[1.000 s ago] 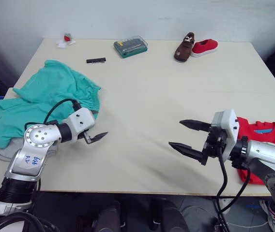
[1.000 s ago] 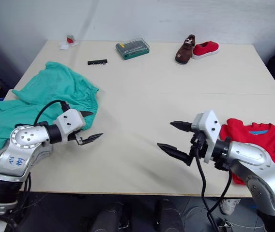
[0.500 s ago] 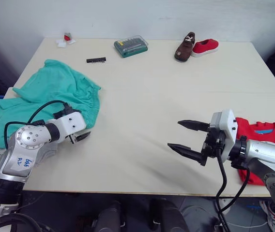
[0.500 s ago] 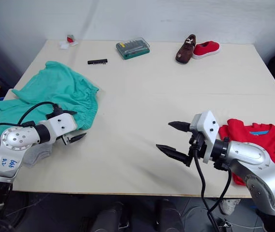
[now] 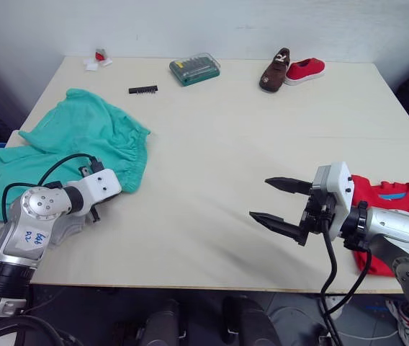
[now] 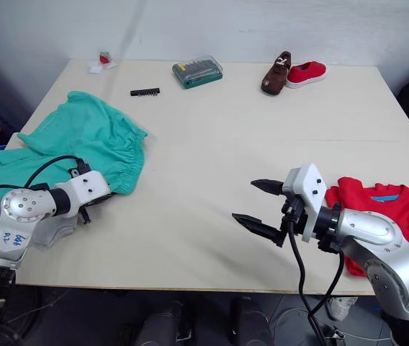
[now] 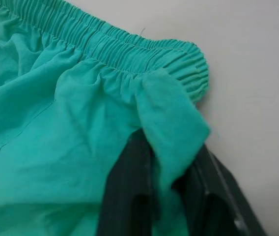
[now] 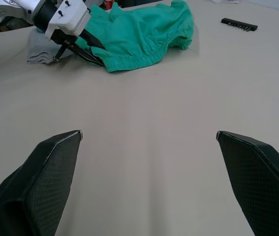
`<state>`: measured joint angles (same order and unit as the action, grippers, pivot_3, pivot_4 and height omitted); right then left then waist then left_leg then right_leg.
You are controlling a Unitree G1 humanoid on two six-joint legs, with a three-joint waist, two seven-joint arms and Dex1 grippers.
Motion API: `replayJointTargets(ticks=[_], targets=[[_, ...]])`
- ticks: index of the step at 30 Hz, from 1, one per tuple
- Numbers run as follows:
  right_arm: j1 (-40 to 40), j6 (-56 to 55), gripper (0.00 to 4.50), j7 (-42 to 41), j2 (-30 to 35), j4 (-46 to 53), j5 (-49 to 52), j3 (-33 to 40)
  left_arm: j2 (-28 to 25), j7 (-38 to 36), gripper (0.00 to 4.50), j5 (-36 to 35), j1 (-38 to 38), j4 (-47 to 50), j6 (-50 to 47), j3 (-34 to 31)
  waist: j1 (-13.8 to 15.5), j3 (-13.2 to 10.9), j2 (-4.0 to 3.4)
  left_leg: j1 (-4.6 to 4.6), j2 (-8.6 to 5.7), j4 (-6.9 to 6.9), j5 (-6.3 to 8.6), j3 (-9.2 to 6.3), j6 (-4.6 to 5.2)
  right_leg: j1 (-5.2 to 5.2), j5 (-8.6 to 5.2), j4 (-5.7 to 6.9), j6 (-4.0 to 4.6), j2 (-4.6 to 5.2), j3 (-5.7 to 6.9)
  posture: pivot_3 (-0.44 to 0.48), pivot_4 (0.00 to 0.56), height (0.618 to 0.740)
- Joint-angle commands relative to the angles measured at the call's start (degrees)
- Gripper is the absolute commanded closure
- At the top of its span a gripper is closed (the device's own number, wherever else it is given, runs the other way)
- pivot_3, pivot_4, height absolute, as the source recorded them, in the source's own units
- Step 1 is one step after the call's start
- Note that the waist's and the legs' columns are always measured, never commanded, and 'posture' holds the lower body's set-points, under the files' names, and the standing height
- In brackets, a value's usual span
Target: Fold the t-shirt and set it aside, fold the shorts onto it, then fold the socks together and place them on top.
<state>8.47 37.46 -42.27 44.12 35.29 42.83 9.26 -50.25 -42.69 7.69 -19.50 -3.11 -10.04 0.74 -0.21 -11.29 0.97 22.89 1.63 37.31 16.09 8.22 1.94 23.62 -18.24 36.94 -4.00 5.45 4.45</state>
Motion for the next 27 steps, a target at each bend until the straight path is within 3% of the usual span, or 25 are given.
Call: replayJointTargets(ticks=[1, 7, 10, 17, 20, 27], targets=[[0.49, -0.66, 0.00, 0.12, -0.01, 1.38, 0.82, 1.54, 0.77, -1.57, 4.48, -2.58, -1.53, 1.25, -1.64, -1.05, 0.01, 0.00, 0.00, 0.00, 0.00, 0.01, 0.00, 0.00, 0.00, 0.00, 0.00, 0.00, 0.00, 0.00, 0.00, 0.000, 0.150, 0.740], [-0.03, -0.74, 0.00, -0.19, 0.28, 1.32, 0.76, 1.83, 1.92, -5.84, 4.48, -6.12, -5.16, 4.36, -4.34, -0.07, 0.04, 0.01, 0.01, 0.04, 0.00, 0.07, -0.01, 0.00, 0.00, 0.00, 0.00, 0.02, 0.00, -0.01, 0.02, 0.000, 0.150, 0.740], [-0.81, -0.60, 0.00, -0.82, 0.82, 1.63, 1.08, 2.43, 4.07, -7.84, 4.48, -5.78, -10.78, 1.50, -2.65, 3.22, 0.27, 0.02, 0.04, 0.06, -0.01, 0.13, -0.01, 0.00, 0.00, 0.00, 0.00, 0.04, 0.00, -0.01, 0.05, 0.000, 0.150, 0.740], [-3.66, -0.12, 0.00, -2.61, 2.96, 3.10, 2.36, 5.33, 12.29, -13.77, 4.48, -4.45, -23.56, -8.21, 4.82, 11.99, 0.86, 0.04, 0.07, 0.23, -0.03, 0.56, 0.07, 0.03, 0.16, -0.04, 0.04, 0.09, -0.07, -0.05, 0.07, 0.000, 0.150, 0.740], [-7.93, 0.12, 0.00, -3.76, 4.63, 4.80, 2.75, 8.41, 18.84, -17.01, 4.48, -4.00, -28.70, -12.11, 8.80, 17.19, 1.13, 0.04, 0.07, 0.27, -0.01, 0.64, 0.09, 0.04, 0.19, -0.03, 0.04, 0.09, -0.08, -0.07, 0.08, 0.000, 0.150, 0.740], [-19.29, -0.05, 0.00, -4.28, 5.79, 10.27, 2.60, 17.72, 30.90, -24.92, 4.48, -5.69, -32.86, -15.97, 15.25, 24.36, 1.65, 0.04, 0.09, 0.33, -0.05, 0.80, 0.16, 0.04, 0.32, -0.09, 0.09, 0.02, -0.20, -0.08, 0.06, 0.000, 0.150, 0.740]])
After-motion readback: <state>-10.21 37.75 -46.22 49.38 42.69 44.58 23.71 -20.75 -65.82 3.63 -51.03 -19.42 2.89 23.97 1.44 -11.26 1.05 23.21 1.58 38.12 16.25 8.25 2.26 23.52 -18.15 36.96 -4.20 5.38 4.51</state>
